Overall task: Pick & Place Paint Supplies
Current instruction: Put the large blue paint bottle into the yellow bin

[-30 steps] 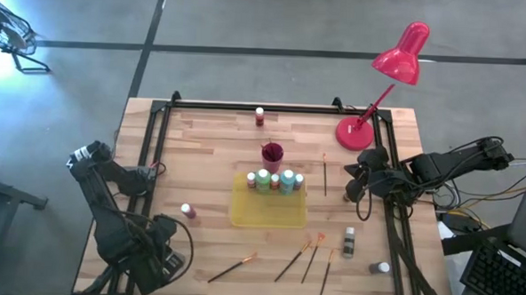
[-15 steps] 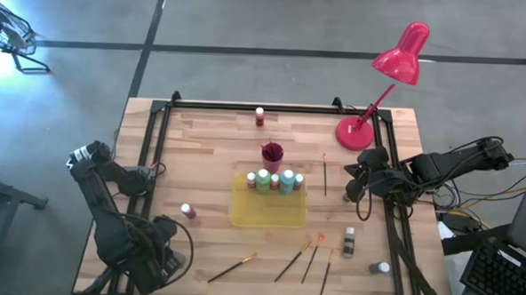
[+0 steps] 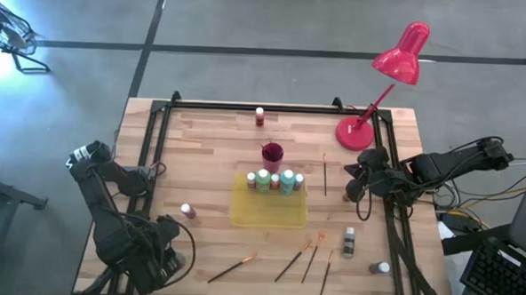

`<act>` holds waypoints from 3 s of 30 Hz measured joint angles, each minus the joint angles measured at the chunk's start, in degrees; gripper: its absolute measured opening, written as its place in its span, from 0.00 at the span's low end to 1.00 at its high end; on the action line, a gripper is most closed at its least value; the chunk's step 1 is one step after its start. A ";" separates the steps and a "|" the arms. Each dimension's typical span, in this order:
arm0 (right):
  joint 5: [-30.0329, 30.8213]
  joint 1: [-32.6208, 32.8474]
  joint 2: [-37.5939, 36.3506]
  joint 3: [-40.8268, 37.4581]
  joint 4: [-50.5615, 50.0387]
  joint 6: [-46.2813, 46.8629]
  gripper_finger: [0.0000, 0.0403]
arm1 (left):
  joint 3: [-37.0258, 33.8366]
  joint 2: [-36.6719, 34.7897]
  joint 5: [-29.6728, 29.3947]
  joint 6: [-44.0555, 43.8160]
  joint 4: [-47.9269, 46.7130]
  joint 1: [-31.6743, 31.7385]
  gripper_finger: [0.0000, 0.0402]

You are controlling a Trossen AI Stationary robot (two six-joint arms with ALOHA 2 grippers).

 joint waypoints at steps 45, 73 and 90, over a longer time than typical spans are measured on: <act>0.02 0.00 0.00 0.00 0.02 0.00 0.02 | 1.66 -0.75 -2.18 -1.53 -0.03 1.12 0.02; 0.02 0.02 0.00 0.00 0.01 0.00 0.02 | -1.14 -0.63 8.31 -17.90 3.01 0.72 0.56; 0.01 0.01 0.00 0.00 0.01 0.00 0.02 | -7.42 -0.62 9.82 -17.06 9.28 0.74 0.55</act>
